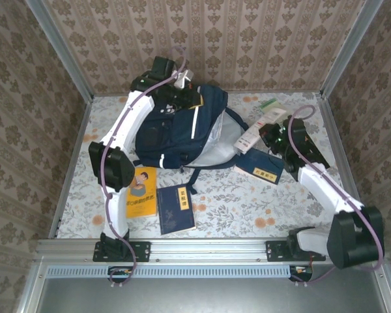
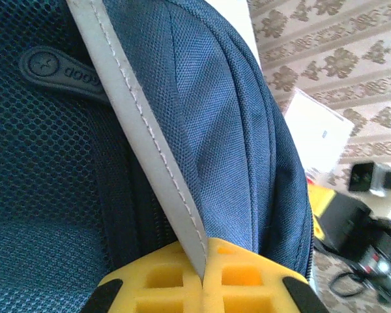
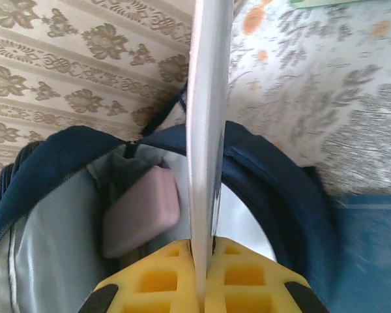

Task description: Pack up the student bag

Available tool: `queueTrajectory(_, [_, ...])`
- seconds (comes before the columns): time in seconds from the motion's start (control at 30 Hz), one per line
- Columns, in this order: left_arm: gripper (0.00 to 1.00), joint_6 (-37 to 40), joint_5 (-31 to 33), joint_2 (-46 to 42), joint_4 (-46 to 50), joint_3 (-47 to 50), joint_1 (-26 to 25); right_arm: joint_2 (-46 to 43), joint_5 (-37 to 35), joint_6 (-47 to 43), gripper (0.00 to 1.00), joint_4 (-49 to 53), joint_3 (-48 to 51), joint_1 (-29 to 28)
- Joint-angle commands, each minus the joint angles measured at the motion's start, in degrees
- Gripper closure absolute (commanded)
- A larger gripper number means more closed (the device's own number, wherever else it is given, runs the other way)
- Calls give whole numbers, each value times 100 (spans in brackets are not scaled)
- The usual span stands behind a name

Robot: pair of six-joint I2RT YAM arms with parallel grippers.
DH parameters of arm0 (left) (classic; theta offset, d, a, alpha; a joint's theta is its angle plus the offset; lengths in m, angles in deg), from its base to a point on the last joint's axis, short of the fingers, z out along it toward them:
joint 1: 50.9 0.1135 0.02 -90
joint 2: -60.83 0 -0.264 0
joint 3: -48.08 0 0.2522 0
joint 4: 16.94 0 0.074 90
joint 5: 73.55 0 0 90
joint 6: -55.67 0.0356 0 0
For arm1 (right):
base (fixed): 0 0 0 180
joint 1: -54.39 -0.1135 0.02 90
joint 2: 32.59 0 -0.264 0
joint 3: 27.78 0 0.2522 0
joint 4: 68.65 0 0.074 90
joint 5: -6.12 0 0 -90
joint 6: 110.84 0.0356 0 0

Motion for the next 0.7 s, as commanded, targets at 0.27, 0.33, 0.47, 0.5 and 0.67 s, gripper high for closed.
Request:
queueTrajectory(0.27, [100,-921,-1301,-683,-1689,321,264,2194,-608,994,100,-3124,-810,-1342])
queueTrajectory(0.33, [100,-1021,-1345,-681,-1798,331,261,2607,-741,1223,100,-3248,-1040,-1560])
queueTrajectory(0.47, [100,-1166,-1373,-700,-1947,331,306,3577,-1044,1658,98,-3654,-1505,-1952])
queueTrajectory(0.5, [100,-1205,-1381,-707,-1990,346,333,3846,-1045,1767,97,-3676,-1684,-2041])
queueTrajectory(0.67, [100,-1352,-1427,-719,-2164,442,475,4892,-588,1852,82,-3849,-2674,-2490])
